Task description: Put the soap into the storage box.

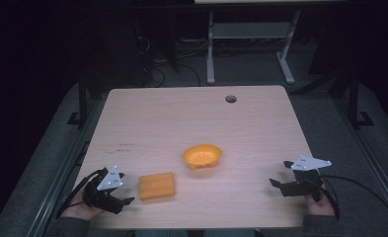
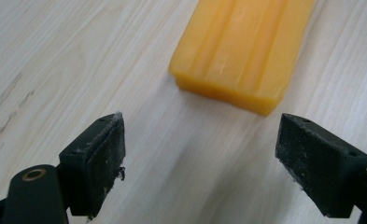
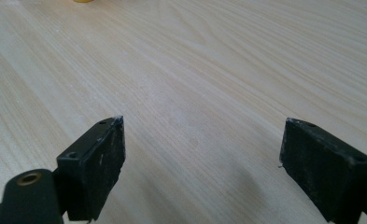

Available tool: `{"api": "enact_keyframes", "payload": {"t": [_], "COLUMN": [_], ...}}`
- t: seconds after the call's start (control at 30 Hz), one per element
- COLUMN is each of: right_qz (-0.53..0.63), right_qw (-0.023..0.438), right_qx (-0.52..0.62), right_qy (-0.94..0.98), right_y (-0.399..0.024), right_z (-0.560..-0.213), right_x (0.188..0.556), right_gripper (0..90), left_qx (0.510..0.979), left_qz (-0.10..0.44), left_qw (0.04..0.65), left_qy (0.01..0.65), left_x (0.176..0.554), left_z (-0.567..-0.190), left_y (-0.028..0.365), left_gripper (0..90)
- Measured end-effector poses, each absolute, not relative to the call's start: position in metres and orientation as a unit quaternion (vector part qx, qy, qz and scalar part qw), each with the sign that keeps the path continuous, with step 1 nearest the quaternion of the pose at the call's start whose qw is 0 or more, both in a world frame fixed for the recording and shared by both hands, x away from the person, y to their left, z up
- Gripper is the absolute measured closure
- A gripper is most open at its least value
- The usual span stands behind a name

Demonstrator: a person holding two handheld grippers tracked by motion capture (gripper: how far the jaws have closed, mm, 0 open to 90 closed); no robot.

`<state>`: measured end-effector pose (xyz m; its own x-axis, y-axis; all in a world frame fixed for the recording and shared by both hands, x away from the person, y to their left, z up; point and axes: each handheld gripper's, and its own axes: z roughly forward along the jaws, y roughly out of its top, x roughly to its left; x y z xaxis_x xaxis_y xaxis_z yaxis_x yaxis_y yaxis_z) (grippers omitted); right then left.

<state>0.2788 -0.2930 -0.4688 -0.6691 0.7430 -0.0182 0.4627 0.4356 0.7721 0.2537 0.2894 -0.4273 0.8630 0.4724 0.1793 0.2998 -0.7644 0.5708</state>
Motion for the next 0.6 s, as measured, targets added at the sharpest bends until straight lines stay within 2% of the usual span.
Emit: {"api": "enact_keyframes", "payload": {"t": [0.6], "right_qz": [0.386], "right_qw": [0.178], "right_qx": [0.363], "right_qy": [0.829], "right_y": [-0.294], "right_z": [-0.47], "right_x": [0.278], "right_gripper": [13.7], "left_qx": [0.944], "left_qz": [0.135], "left_qw": [0.252], "left_qy": [0.163], "left_x": [0.264], "left_z": [-0.408], "left_y": [0.264], "left_gripper": [15.3]}}
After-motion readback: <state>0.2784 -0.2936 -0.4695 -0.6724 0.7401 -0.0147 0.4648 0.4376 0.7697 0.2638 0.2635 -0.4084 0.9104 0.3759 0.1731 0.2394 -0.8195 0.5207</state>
